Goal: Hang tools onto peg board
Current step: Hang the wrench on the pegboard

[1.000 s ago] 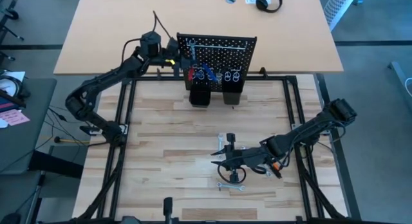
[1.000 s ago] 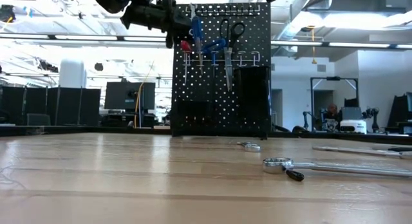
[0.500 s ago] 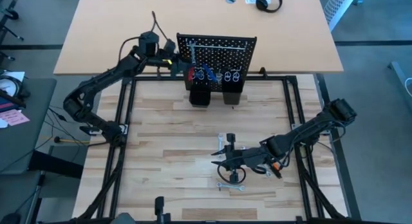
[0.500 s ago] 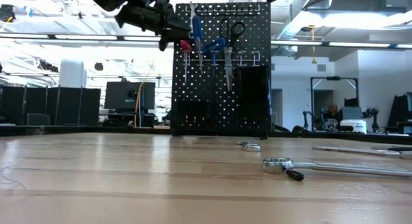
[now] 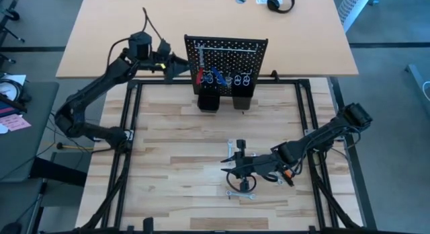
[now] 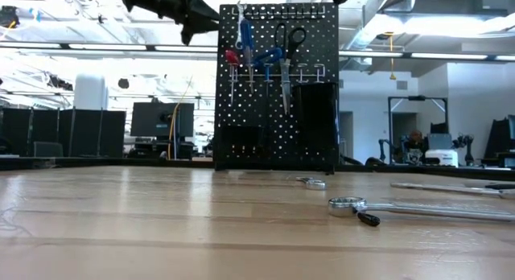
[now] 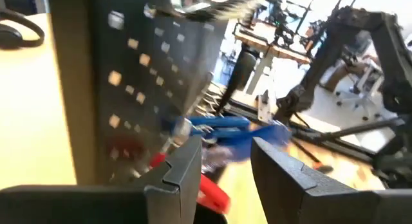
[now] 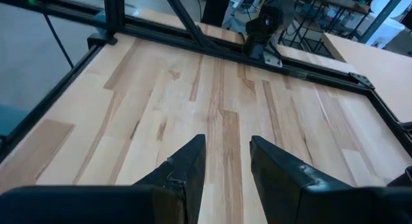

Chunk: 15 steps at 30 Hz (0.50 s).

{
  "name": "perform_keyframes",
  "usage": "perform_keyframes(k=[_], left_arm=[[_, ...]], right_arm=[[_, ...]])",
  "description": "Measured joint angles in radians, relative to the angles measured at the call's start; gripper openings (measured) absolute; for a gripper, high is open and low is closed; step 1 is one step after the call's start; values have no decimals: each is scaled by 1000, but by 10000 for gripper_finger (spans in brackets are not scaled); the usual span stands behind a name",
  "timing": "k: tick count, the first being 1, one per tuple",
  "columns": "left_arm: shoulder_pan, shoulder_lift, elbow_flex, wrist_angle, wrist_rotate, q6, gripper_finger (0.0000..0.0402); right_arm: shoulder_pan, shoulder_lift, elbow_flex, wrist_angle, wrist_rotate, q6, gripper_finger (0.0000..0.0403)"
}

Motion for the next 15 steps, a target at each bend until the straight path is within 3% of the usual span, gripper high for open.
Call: perform_keyframes(k=[6, 11, 15], left_arm=[[-67, -133, -88, -179, -98, 94, 125], [-189, -315, -349, -107, -136, -8, 125], [-344, -473, -592, 33, -299, -144, 125]], right_arm=[[-4, 1, -4, -103, -1, 57, 132], [-23, 1, -71, -81, -7, 134, 132], [-49, 1, -126, -86, -10, 269, 132]])
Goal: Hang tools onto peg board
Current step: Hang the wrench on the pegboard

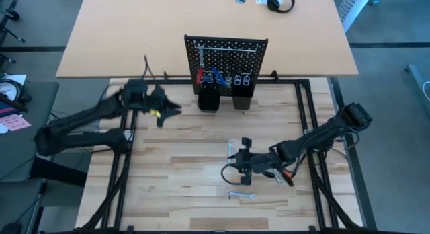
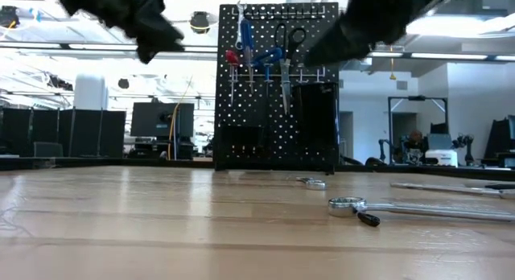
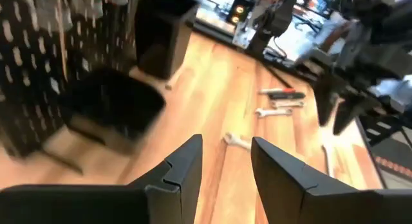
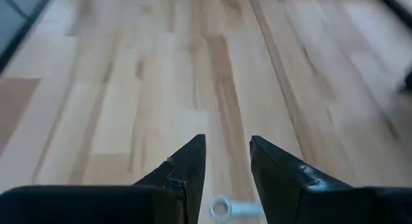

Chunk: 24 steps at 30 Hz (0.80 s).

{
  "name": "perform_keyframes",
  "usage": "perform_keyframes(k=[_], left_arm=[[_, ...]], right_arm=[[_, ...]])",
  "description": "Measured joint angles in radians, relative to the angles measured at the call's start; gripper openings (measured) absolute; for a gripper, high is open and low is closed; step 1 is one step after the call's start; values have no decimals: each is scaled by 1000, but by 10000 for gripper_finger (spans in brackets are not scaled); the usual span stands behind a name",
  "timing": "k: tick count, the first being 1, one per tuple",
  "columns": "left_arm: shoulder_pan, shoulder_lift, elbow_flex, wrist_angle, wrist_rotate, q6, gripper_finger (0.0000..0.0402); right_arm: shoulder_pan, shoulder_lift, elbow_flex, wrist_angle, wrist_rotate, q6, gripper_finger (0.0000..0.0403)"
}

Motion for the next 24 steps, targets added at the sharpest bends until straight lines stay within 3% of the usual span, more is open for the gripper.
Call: perform_keyframes(k=[3, 6, 13, 17, 21, 24], left_arm=[[-129, -93, -157, 138, -136, -57, 125], [-255, -148, -284, 269, -210, -91, 125], [-547, -94, -455, 588, -489, -91, 125], [-668, 14, -473, 718, -612, -32, 125], [-734, 146, -473, 909, -672, 17, 125], [-751, 251, -468, 1056, -688, 38, 125]], right_arm=[[-32, 0, -34, -6, -1, 101, 134], [-70, 0, -37, -11, -29, 155, 140], [-135, 0, 9, -76, -219, 104, 182], [-90, 21, 148, -291, -101, 189, 185], [-50, 76, 300, -473, 27, 348, 169], [-54, 132, 371, -569, 25, 486, 162]])
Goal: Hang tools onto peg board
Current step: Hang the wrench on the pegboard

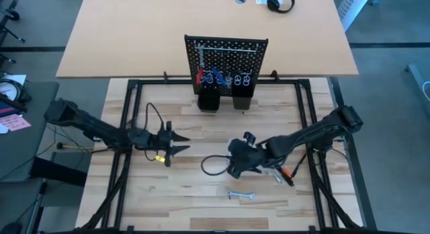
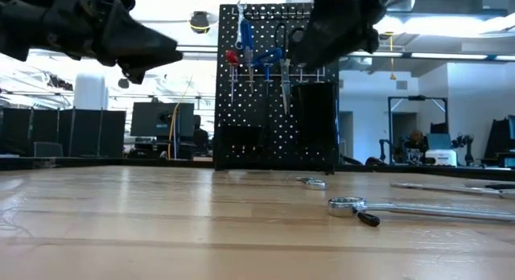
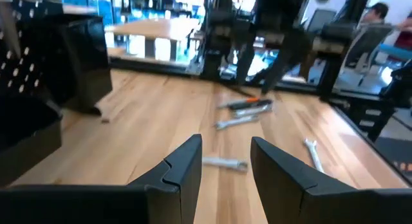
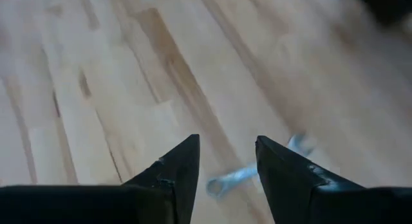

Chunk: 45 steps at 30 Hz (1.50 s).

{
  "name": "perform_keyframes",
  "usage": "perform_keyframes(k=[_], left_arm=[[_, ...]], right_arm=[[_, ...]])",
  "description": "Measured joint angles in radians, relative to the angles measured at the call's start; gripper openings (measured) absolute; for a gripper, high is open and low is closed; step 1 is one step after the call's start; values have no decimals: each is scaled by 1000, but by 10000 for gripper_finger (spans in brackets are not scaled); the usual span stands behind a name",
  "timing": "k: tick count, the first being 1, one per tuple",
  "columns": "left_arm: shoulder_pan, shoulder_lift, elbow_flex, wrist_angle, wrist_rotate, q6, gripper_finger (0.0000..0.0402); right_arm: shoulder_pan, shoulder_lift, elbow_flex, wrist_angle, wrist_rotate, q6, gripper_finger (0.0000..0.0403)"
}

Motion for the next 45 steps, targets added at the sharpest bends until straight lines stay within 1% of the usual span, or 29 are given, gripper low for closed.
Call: perform_keyframes(k=[2, 4, 8, 10, 12, 15, 18, 22, 26, 29, 32, 35, 38, 40, 42, 45], left_arm=[[0, 62, 20, 41, -7, 15, 125], [0, 115, 43, 42, -15, 31, 125], [0, 205, 92, 40, -16, 80, 125], [0, 239, 117, 38, -16, 106, 125], [0, 267, 135, 36, -16, 128, 125], [0, 294, 155, 35, -17, 162, 125], [0, 307, 162, 32, -17, 184, 125], [0, 311, 165, 20, -18, 200, 125], [0, 311, 165, 9, -20, 201, 125], [1, 311, 165, 7, -22, 199, 125], [1, 311, 165, 7, -25, 189, 125], [1, 311, 165, 6, -24, 183, 125], [1, 311, 165, -7, -23, 165, 125], [1, 311, 165, -25, -21, 154, 125], [1, 311, 165, -38, -20, 142, 125], [1, 311, 165, -45, -18, 123, 125]], right_arm=[[-13, 42, 27, -34, -53, 66, 164], [-26, 74, 35, -56, -120, 94, 175], [-70, 126, 45, -54, -264, 122, 219], [-99, 145, 45, -57, -310, 157, 244], [-128, 162, 45, -61, -314, 209, 261], [-169, 198, 45, -62, -313, 310, 269], [-191, 238, 46, -68, -304, 391, 269], [-178, 298, 46, -117, -263, 466, 263], [-165, 348, 73, -102, -253, 473, 254], [-176, 392, 110, -115, -260, 450, 240], [-182, 433, 143, -144, -266, 421, 209], [-182, 468, 158, -173, -267, 392, 160], [-183, 480, 161, -181, -279, 347, 101], [-183, 480, 161, -181, -280, 306, 62], [-182, 467, 157, -167, -281, 254, 33], [-172, 429, 146, -136, -260, 168, 30]])
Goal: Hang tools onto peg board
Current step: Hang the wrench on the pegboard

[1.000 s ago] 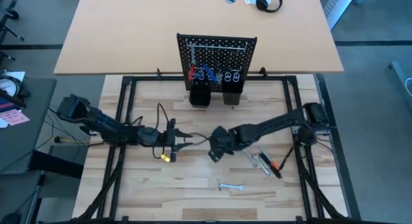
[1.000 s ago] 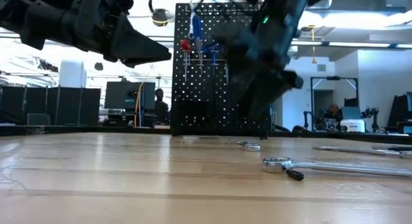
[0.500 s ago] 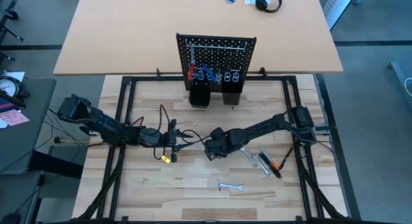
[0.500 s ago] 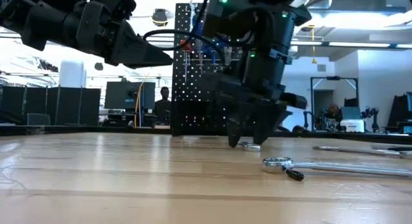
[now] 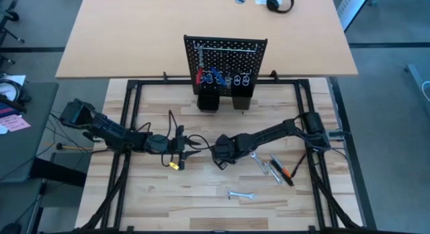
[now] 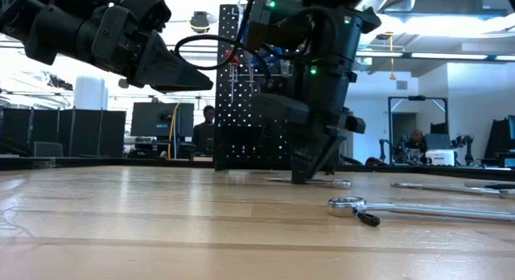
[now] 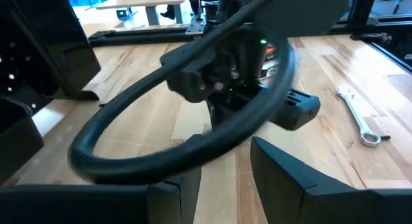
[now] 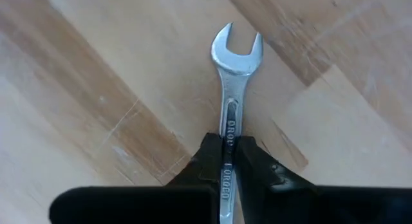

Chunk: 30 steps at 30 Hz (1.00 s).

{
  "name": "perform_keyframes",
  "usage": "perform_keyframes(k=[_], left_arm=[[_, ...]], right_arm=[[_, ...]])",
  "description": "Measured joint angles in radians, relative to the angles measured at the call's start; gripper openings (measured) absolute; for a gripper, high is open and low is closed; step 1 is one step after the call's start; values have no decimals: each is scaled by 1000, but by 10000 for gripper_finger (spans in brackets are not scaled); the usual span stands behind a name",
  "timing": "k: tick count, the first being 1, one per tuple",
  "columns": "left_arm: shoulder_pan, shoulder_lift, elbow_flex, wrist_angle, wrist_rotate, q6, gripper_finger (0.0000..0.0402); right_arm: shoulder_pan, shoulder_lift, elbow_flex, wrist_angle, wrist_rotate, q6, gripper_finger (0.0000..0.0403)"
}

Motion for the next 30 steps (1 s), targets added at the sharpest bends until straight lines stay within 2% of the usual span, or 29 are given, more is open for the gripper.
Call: perform_keyframes(k=[4, 7, 12, 16, 25, 30], left_arm=[[0, 0, 0, -18, 0, -21, 125], [0, 0, 0, -32, 0, -41, 125], [0, 0, 0, -37, 0, -52, 125], [0, 0, 0, -38, -2, -51, 125], [12, 2, -24, -72, 7, -49, 125], [59, 77, -38, -31, 9, -93, 125]], right_arm=[[17, -69, -7, 41, 70, -99, 30], [41, -132, -5, 94, 154, -177, 9], [83, -185, -2, 215, 255, -303, 1], [100, -204, -1, 276, 282, -357, 1], [106, -201, -1, 270, 340, -401, 1], [108, -199, 0, 273, 330, -403, 1]])
